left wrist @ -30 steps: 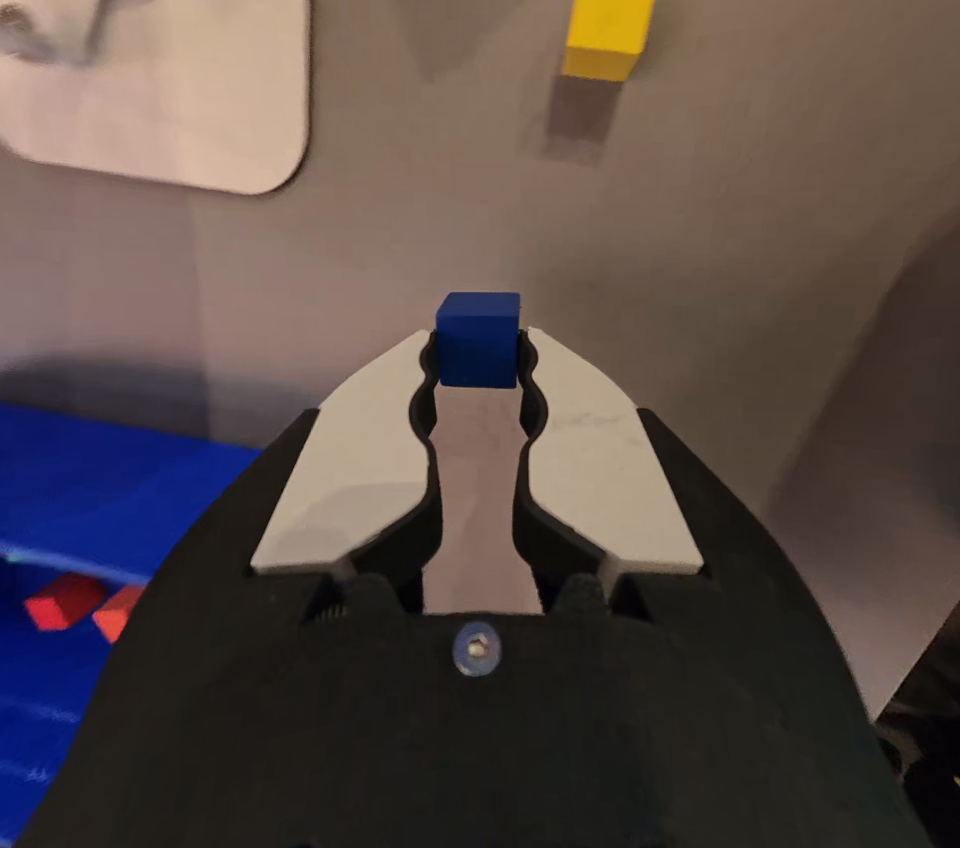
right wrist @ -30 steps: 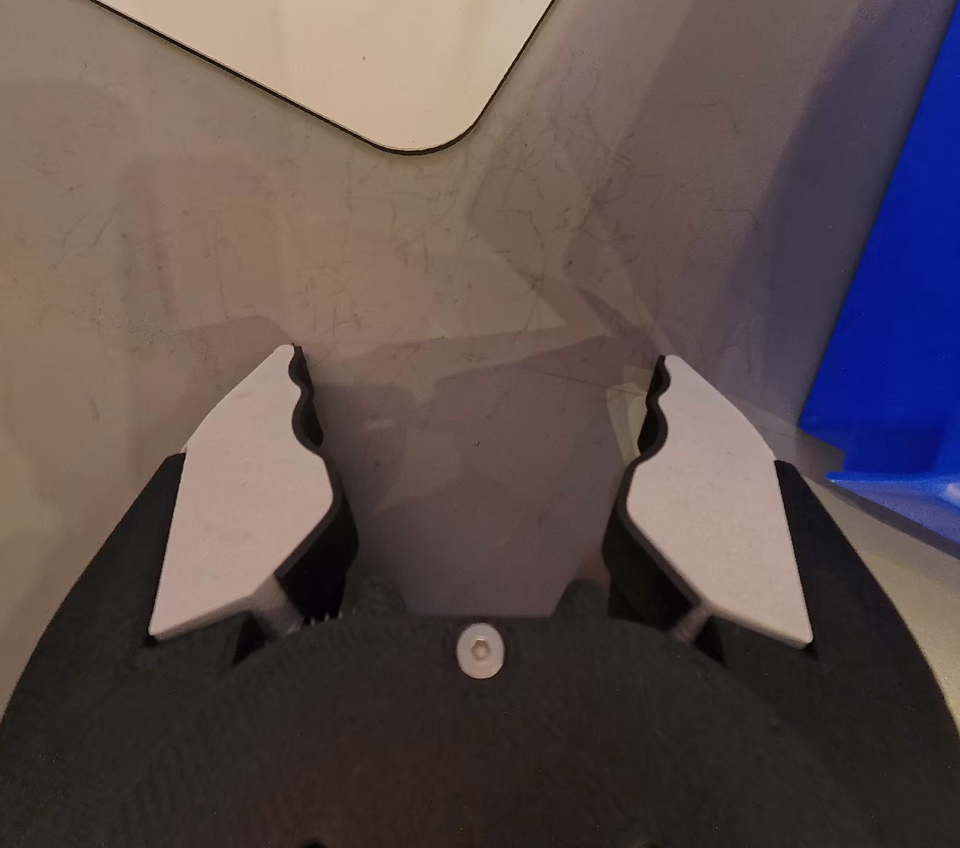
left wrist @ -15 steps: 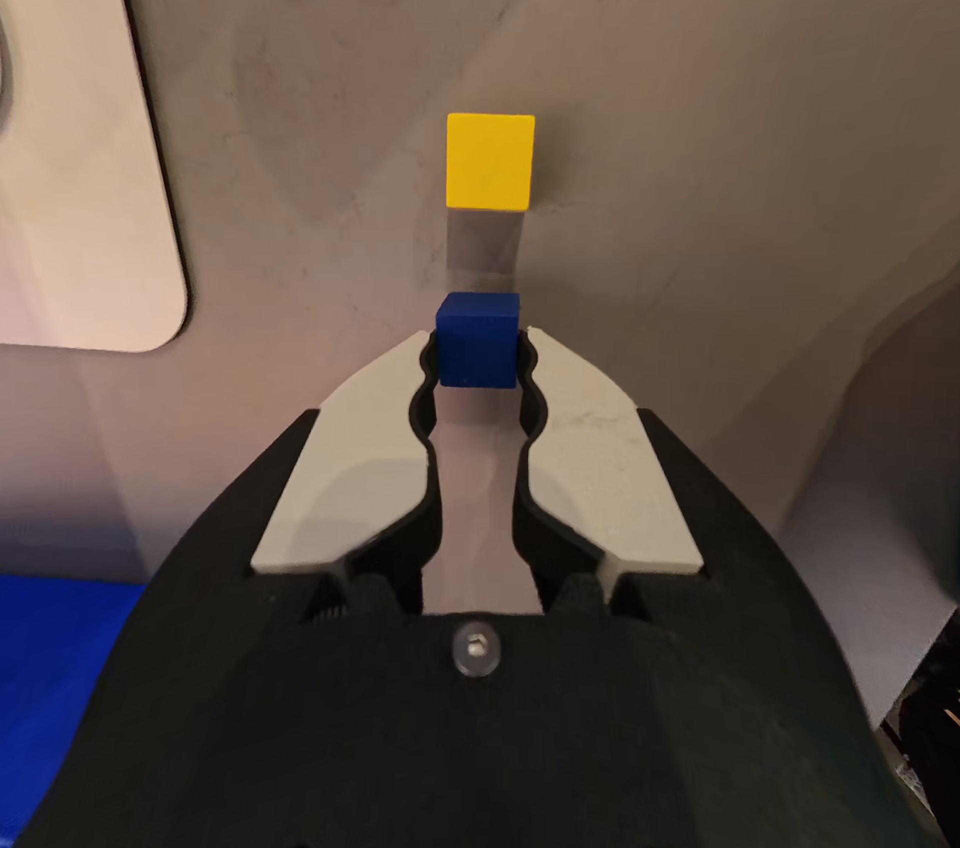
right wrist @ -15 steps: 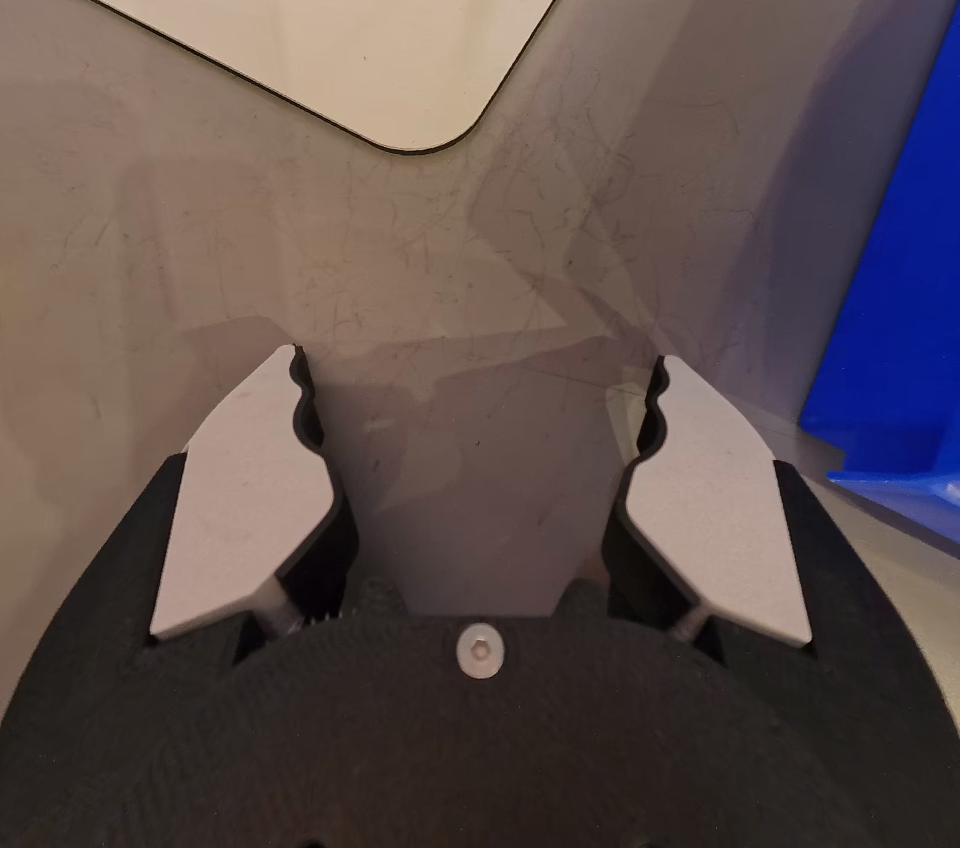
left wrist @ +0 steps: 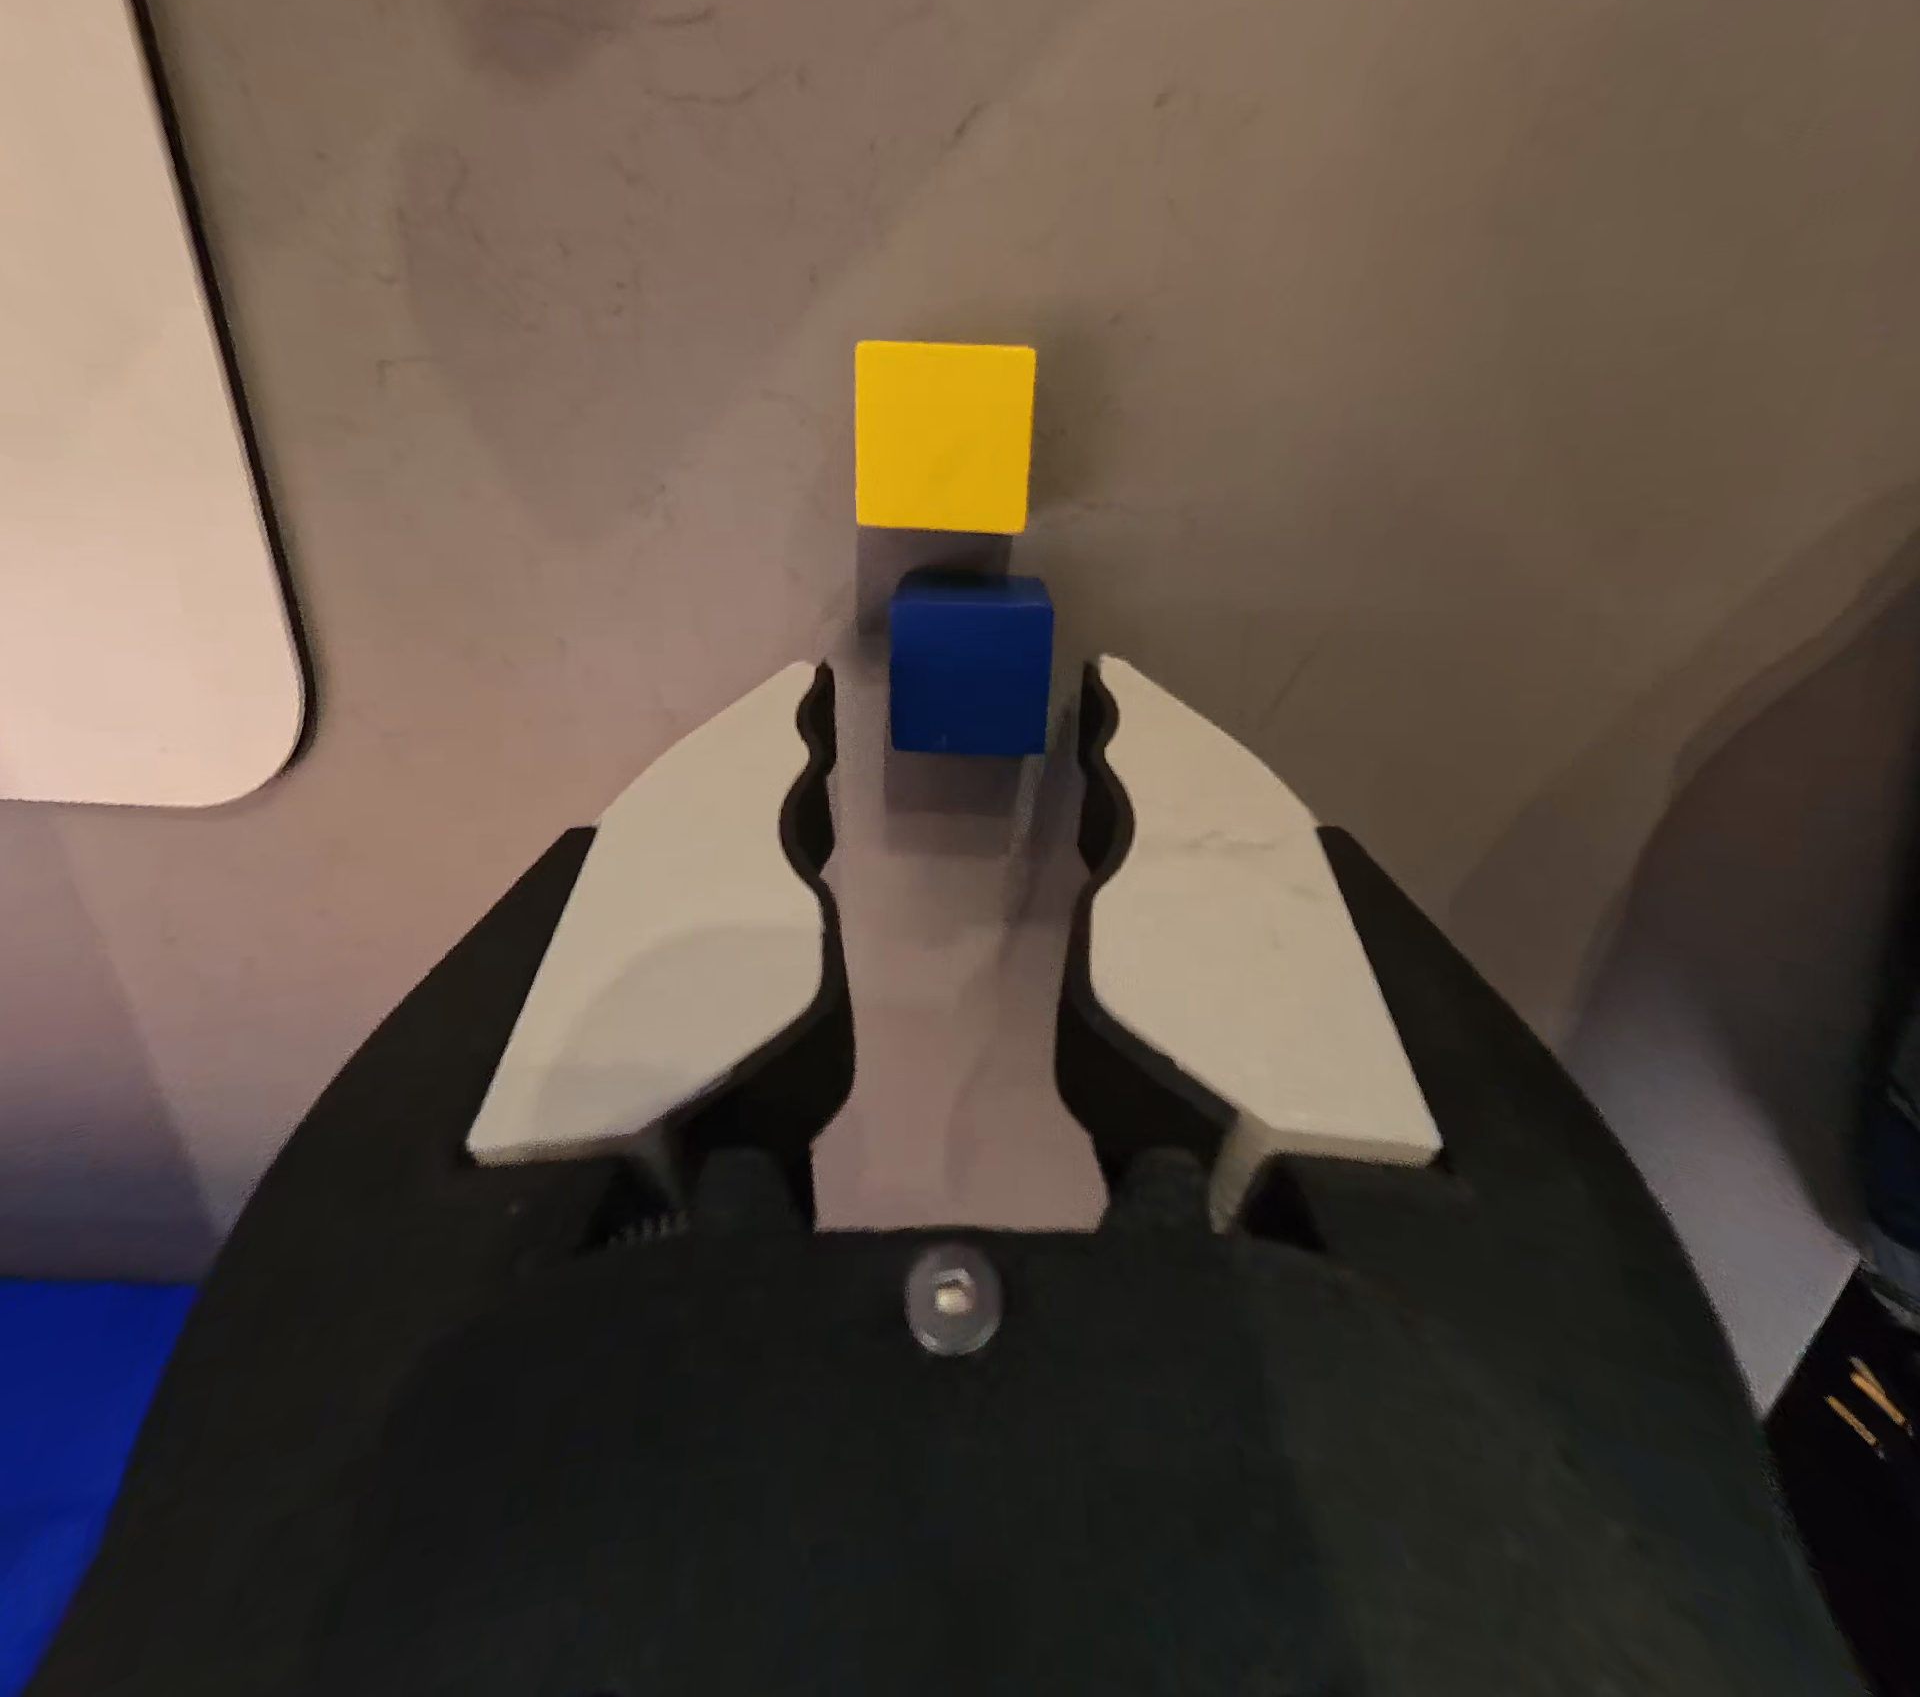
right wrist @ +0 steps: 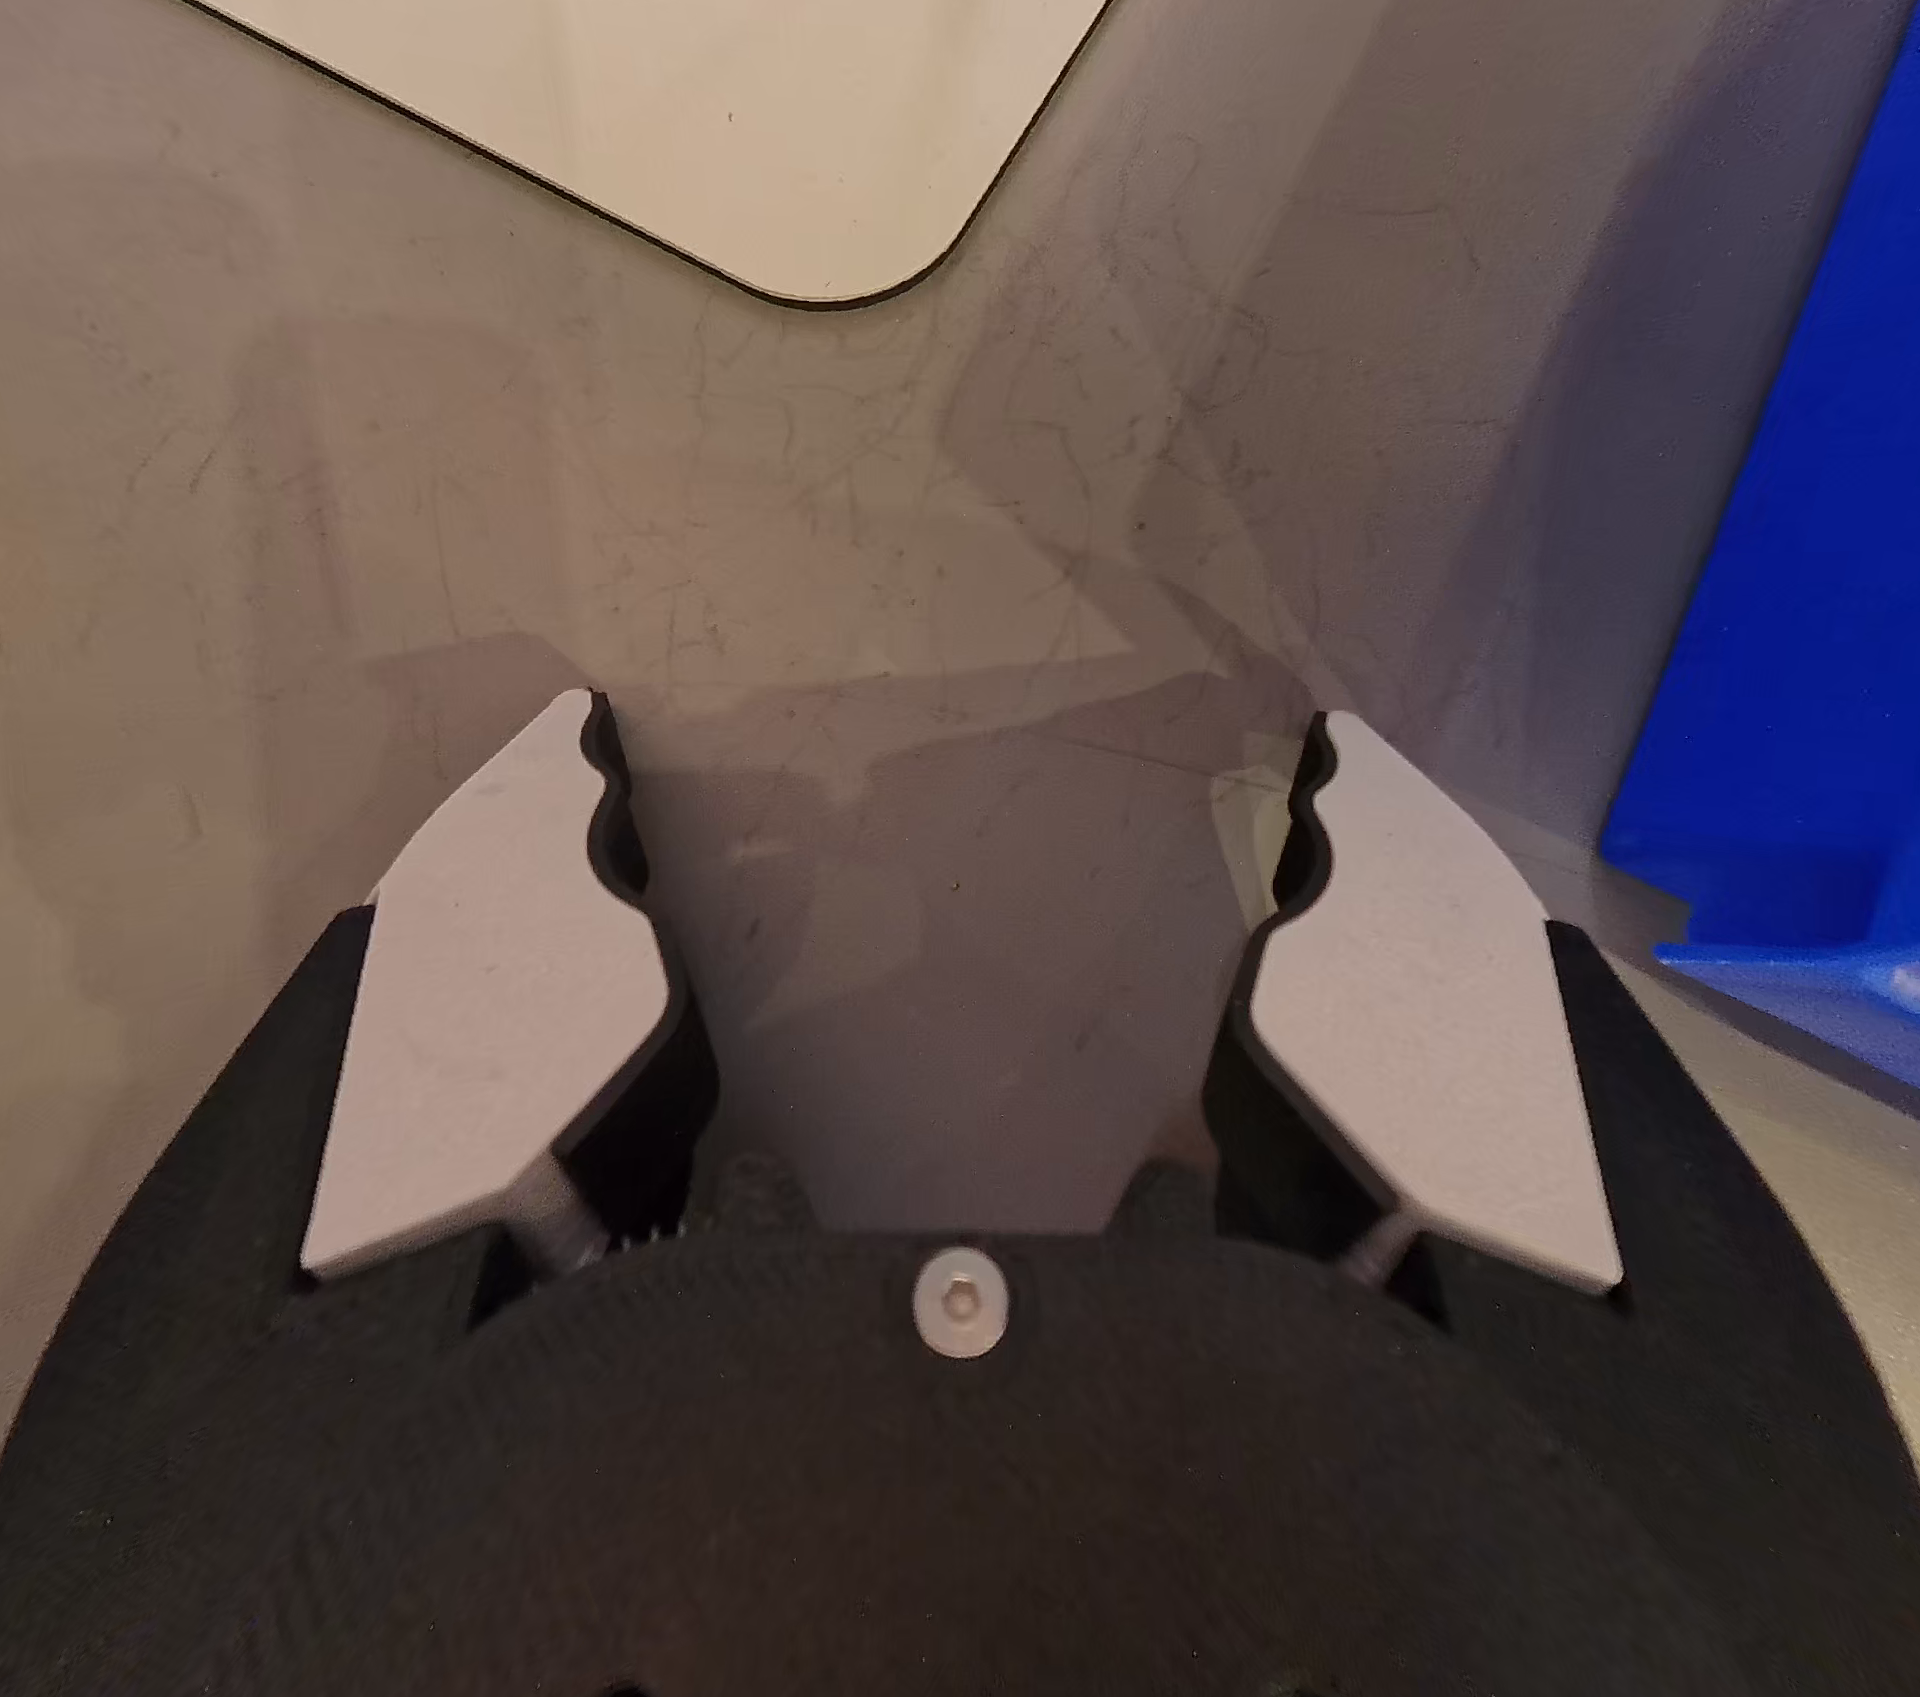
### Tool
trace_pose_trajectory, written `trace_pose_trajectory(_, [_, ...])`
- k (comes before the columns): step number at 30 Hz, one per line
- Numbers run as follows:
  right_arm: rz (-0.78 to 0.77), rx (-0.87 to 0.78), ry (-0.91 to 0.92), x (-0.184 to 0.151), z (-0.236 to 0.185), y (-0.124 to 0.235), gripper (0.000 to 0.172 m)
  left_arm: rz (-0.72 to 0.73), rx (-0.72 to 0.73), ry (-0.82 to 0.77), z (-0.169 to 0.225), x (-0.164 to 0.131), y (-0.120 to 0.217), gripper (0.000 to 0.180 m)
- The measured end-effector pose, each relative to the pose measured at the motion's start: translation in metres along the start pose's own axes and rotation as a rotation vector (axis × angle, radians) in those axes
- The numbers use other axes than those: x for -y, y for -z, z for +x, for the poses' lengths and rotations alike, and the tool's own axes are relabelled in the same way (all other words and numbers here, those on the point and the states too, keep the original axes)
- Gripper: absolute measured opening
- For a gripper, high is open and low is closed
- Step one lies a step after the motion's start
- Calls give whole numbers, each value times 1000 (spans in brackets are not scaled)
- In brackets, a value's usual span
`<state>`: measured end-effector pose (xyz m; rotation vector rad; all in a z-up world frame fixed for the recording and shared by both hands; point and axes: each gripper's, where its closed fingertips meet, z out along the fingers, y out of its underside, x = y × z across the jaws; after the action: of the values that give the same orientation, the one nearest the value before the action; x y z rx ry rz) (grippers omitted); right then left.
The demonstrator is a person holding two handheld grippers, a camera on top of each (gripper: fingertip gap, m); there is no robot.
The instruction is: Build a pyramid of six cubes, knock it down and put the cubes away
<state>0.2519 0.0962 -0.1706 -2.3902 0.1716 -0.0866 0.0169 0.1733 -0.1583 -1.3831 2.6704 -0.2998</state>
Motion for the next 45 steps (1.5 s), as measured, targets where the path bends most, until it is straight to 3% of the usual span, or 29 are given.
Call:
trace_pose_trajectory(7, [0, -1, -1, 0, 0, 0, 120, 39, -17, 46, -4, -13, 7, 42])
trace_pose_trajectory(18, [1, -3, -2, 0, 1, 0, 120, 68, -45, 33, -1, -12, 2, 26])
trace_pose_trajectory(26, [2, -5, -4, 0, 1, 0, 119, 93, -60, 31, -1, -3, 2, 41])
trace_pose_trajectory(32, [2, -6, -5, 0, 1, 0, 119, 98, -75, -1, 2, 0, 1, 27])
trace_pose_trajectory(45, [3, -7, -7, 1, 1, 0, 118, 95, -88, -25, 4, 2, 2, 27])
